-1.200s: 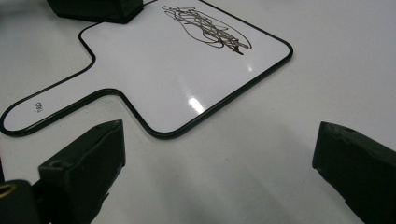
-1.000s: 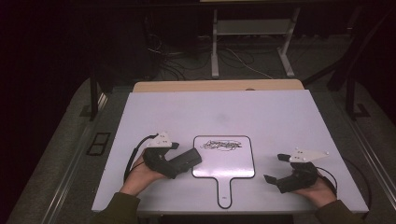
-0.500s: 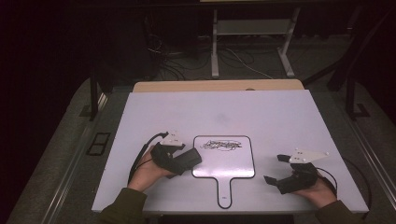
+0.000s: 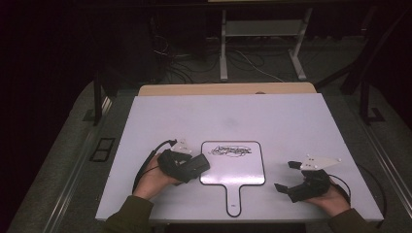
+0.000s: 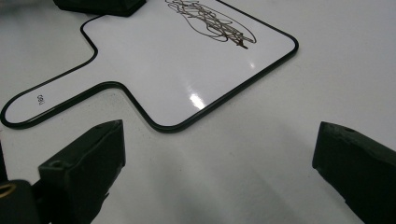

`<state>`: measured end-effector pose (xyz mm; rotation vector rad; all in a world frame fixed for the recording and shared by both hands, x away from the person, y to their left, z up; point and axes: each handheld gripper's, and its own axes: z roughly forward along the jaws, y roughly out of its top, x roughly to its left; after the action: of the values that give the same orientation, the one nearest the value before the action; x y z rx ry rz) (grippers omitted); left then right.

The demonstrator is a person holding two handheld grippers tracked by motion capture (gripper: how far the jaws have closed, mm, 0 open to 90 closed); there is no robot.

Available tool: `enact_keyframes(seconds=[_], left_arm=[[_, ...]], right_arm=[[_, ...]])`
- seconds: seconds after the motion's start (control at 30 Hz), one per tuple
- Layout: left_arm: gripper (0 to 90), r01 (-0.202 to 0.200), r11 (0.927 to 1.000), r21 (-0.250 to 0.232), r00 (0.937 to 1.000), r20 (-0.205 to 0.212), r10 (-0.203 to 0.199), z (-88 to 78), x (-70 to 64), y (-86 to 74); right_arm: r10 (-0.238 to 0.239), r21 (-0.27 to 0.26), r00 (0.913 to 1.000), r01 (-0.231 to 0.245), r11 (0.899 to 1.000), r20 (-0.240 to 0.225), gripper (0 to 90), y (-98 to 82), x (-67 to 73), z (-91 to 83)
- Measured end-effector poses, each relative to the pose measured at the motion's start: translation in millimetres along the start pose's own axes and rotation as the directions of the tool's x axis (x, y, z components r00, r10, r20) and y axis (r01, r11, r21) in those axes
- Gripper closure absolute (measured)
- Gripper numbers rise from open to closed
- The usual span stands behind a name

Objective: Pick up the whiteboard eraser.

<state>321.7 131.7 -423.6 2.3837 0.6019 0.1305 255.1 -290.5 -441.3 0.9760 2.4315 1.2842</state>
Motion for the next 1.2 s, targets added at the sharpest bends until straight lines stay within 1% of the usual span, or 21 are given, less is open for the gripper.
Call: enact_keyframes(seconds=[0.03,0.07,0.1,0.13,0.2,0.27,0.3,0.33,0.37,0.47,0.63,0.7,0.73,0.93,1.2], left_arm=[[27.1,-0.001,1.0,0.01,1.0,0.002,0.001,0.0,0.2,-0.3],[27.2,0.0,0.9998,0.021,1.0,-0.002,0.0,0.8,0.6,-0.8],[27.2,0.0,0.9998,0.021,1.0,-0.002,0.0,0.8,0.6,-0.8],[27.3,0.001,0.9994,0.036,1.0,-0.004,-0.001,1.8,1.1,-1.9],[27.9,-0.005,0.9991,0.042,1.0,-0.005,0.005,2.2,1.6,-2.3],[29.2,0.004,0.9986,0.053,1.0,-0.007,-0.004,3.1,1.1,-3.4],[30.2,-0.005,0.9979,0.064,0.9999,-0.011,0.006,3.1,2.1,-3.8],[30.2,0.001,0.9977,0.068,0.9999,-0.012,-0.001,3.5,2.2,-4.3],[32.2,0.002,0.9975,0.071,0.9999,-0.013,-0.001,3.7,2.8,-4.8],[34.7,-0.008,0.9969,0.078,0.9999,-0.012,0.009,3.5,4.9,-5.5],[37.7,-0.007,0.9972,0.075,1.0,-0.005,0.007,3.5,5.3,-5.9],[38.0,-0.003,0.9973,0.074,1.0,-0.002,0.003,3.6,5.6,-6.1],[38.0,0.006,0.9972,0.075,1.0,0.001,-0.007,3.3,5.7,-6.5],[38.3,0.019,0.9975,0.068,0.9997,0.015,-0.02,3.2,8.0,-7.6],[38.3,0.023,0.9975,0.066,0.9994,0.025,-0.025,3.5,9.4,-7.9]], right_arm=[[-0.002,0.004,1.0,0.002,1.0,0.0,1.4,-0.1,-0.1,0.0],[-0.002,0.005,1.0,0.002,1.0,0.0,1.5,-0.1,-0.1,0.0],[-0.002,0.005,1.0,0.002,1.0,-0.001,1.5,-0.1,0.1,0.1],[-0.001,0.006,1.0,0.001,1.0,-0.001,1.4,-0.2,0.3,0.2],[-0.001,0.004,1.0,0.001,1.0,-0.001,1.4,-0.3,0.5,0.5],[-0.004,0.006,1.0,0.004,1.0,0.001,1.5,-0.3,0.6,0.6],[-0.003,0.006,1.0,0.003,1.0,0.001,1.5,-0.4,0.5,0.7],[-0.003,0.006,1.0,0.003,1.0,0.001,1.5,-0.4,0.5,0.7],[-0.004,0.007,1.0,0.004,1.0,0.002,1.5,-0.4,0.5,0.7],[-0.009,0.008,1.0,0.009,1.0,0.003,1.5,-0.5,0.5,0.9],[-0.008,0.012,1.0,0.008,1.0,0.001,1.5,-0.7,0.8,1.2],[-0.01,0.015,0.9999,0.01,1.0,0.003,1.5,-0.9,0.8,1.6],[-0.01,0.015,0.9999,0.01,1.0,0.003,1.5,-0.9,0.8,1.6],[-0.013,0.019,0.9999,0.013,1.0,0.0,1.5,-0.9,1.9,2.3],[-0.015,0.02,0.9999,0.015,1.0,0.001,1.5,-0.9,2.0,2.8]])
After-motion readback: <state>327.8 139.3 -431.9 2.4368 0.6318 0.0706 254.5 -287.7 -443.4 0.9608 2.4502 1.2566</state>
